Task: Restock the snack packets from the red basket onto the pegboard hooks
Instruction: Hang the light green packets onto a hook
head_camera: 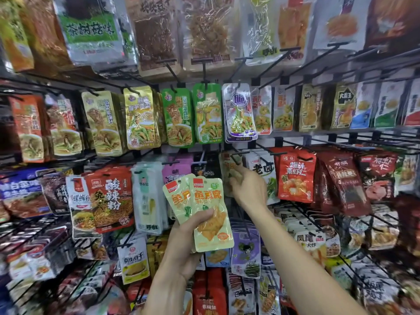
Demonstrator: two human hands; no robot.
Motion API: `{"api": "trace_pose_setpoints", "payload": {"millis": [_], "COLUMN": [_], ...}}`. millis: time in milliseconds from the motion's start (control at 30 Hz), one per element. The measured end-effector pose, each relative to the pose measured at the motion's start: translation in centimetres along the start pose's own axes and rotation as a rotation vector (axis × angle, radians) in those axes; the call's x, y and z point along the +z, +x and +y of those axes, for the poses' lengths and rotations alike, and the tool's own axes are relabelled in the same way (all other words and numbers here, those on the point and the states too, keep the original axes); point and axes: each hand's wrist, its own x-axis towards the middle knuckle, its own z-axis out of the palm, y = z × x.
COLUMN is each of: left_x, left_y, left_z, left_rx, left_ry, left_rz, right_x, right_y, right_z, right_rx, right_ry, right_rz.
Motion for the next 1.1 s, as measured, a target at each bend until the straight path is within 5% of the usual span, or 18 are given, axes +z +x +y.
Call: {"api": "trace_pose_setpoints", "payload": {"millis": [100,167,333,700,1100], "left_x": [0.2,0.6,1.3,-0.6,0.2], "left_y": [0.0,0.0,-0.2,-0.8,-1.3], "left_z": [-0.7,-1.2,-1.8,-1.5,-0.8], "left_rx": [-0.010,-0.017,0.016,-0.048,-0.018], "left_ry": [0.009,0.018,-0.043,-0.076,0.018], "left_rz": [-0.010,-0.029,-0.080,-0.022,-0.078], "right_x": [-2.5,-3.6,-3.4,-3.9,-0.9], "right_y": [-4.9,-7.3,-8.5,-5.3,0.0], "right_z": [-0.2,-0.5,0.2,0.3,-0.5], "right_rx": [0.058,0.167,0.215,-0.023,0.054], "right_ry": [0.338,0.641,0.804,0.670,0.344], "right_rz": [0.057,-0.113,-0.245,0.127,0.042]}}
